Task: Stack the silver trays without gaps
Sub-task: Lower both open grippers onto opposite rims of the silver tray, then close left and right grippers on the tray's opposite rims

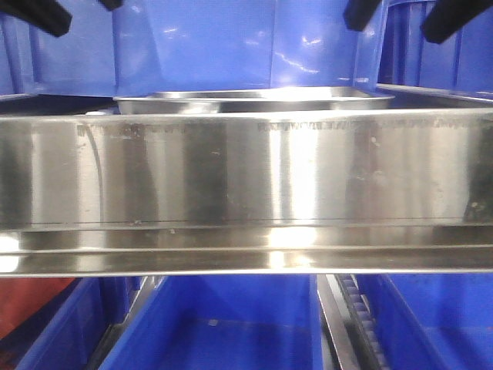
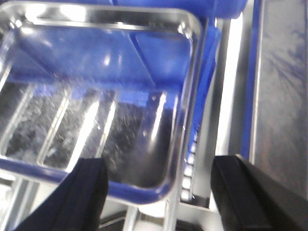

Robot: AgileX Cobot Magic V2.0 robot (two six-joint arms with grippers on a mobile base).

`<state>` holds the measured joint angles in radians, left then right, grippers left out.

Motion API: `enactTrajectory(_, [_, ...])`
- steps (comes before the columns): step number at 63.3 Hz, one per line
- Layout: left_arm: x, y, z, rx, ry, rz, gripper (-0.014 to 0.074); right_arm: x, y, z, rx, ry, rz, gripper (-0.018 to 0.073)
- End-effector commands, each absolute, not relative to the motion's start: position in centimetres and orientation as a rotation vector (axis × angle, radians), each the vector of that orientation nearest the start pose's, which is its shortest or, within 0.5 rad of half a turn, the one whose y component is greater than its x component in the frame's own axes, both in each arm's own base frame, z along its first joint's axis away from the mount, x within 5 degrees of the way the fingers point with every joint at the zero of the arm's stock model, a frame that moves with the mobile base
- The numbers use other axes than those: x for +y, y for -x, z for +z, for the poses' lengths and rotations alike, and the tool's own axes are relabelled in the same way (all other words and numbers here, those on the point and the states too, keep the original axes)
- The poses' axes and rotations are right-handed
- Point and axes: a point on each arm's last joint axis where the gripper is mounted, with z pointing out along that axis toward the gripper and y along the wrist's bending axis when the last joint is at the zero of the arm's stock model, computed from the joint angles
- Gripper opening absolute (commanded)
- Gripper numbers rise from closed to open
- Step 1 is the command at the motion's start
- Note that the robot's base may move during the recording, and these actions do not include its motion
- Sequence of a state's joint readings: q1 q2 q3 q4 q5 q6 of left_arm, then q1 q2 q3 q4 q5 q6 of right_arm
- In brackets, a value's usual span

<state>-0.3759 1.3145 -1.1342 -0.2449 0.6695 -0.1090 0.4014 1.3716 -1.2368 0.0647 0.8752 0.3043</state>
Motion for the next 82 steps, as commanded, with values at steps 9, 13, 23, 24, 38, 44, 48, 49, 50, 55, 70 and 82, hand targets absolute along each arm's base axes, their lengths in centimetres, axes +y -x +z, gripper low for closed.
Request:
enactTrajectory(9, [-11.6,-26.0,34.8,2.331,-0.146,-0.523,0.0391,11.9,-26.7,34.9,2.481,0.085,0.393,0.0351])
enactTrajectory(13, [-11.6,-26.1,34.9,2.315,-0.141,-0.527,0.0391,11.9,-26.8,35.0,2.470,0.084,0.397,0.0351])
enactTrajectory(23, [-11.7,-26.3,34.9,2.305,-0.130,-0.540,0.0391,11.9,-26.9,35.1,2.452,0.083,0.403,0.0351])
enactTrajectory(24, [-11.7,-26.4,34.8,2.308,-0.130,-0.539,0.0390,11.9,-26.9,35.1,2.452,0.084,0.400,0.0351])
enactTrajectory(38, [-12.6,-28.0,33.7,2.415,-0.150,-0.523,0.0355,11.8,-27.0,35.0,2.449,0.096,0.373,0.0349])
enactTrajectory(44, [-12.9,-28.8,33.0,2.458,-0.156,-0.517,0.0355,11.9,-27.2,34.7,2.459,0.096,0.369,0.0349])
enactTrajectory(48, [-13.1,-29.2,32.8,2.468,-0.157,-0.515,0.0355,12.0,-27.6,34.2,2.483,0.097,0.361,0.0349])
enactTrajectory(49, [-13.1,-29.2,32.8,2.469,-0.156,-0.515,0.0355,12.1,-27.7,33.9,2.493,0.097,0.357,0.0349])
enactTrajectory(50, [-13.1,-29.3,32.7,2.474,-0.156,-0.514,0.0355,12.1,-27.7,33.8,2.504,0.097,0.353,0.0349])
enactTrajectory(55, [-13.3,-29.8,32.3,2.484,-0.156,-0.511,0.0355,12.3,-28.1,32.5,2.573,0.100,0.328,0.0349])
enactTrajectory(70, [-13.8,-31.1,30.4,2.525,-0.151,-0.492,0.0355,12.8,-29.3,30.0,2.678,0.070,0.295,0.0349])
enactTrajectory(82, [-14.0,-31.8,29.8,2.536,-0.147,-0.488,0.0355,12.9,-29.7,30.0,2.646,0.044,0.314,0.0349])
